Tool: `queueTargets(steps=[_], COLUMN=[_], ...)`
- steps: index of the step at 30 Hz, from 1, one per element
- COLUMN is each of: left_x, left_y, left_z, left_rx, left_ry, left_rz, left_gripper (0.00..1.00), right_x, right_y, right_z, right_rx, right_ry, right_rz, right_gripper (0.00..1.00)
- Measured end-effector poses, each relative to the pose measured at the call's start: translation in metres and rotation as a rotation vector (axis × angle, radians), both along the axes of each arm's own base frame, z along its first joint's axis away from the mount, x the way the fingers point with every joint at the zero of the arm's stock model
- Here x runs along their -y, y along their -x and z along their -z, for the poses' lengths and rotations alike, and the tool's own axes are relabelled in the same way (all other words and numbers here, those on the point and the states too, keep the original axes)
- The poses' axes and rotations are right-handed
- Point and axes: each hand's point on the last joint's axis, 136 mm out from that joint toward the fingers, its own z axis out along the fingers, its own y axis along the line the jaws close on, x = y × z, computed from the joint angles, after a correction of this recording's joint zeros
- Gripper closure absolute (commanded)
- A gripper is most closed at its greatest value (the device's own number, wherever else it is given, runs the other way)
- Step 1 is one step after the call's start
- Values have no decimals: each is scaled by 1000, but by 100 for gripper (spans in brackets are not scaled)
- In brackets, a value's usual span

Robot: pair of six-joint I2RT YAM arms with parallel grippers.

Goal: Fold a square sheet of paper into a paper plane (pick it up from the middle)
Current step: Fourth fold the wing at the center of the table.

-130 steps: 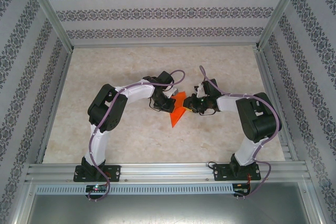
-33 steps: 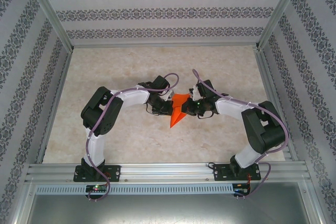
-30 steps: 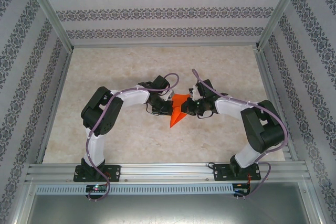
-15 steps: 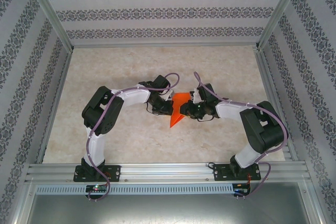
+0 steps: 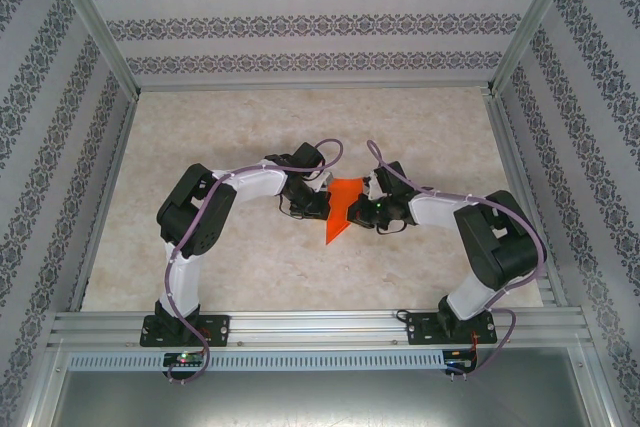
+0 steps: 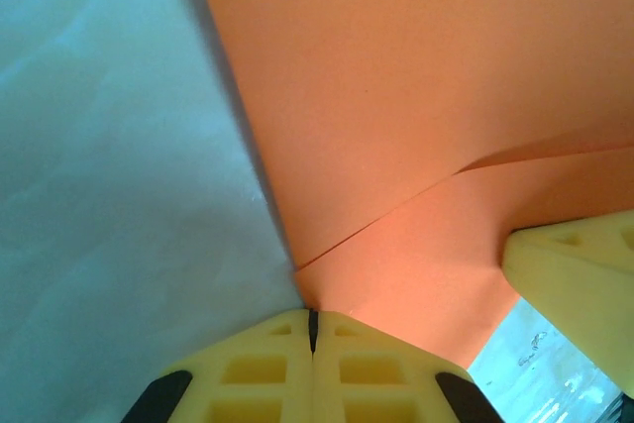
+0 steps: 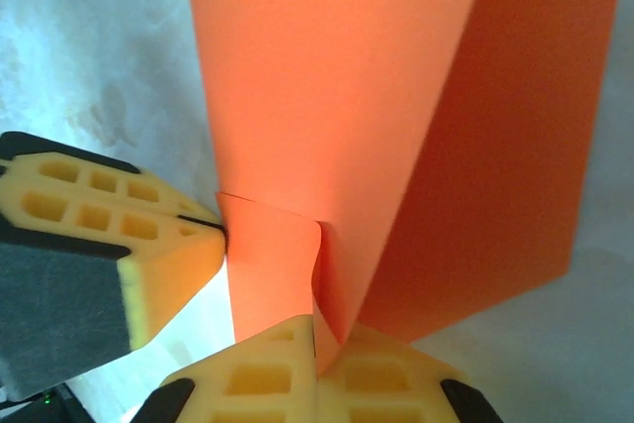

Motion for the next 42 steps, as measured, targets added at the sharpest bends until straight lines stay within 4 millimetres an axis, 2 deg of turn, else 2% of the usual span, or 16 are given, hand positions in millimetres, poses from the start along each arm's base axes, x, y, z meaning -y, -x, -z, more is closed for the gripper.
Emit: queueTargets(steps=[11, 23, 42], left_x=[0, 0, 1], left_y=[0, 1, 0], left_z=[0, 0, 0], left_rx=[-10, -11, -12], left_ry=[-8, -6, -6], left_rz=[5, 10, 10], left_gripper=[93, 94, 94], right_x=[-9, -18, -27], right_y=[-4, -8, -15], right_z=[-8, -16, -8], right_rx=[11, 21, -1], right_ry=[42, 40, 0], right_rz=[-35, -61, -59], right_gripper=[95, 94, 92])
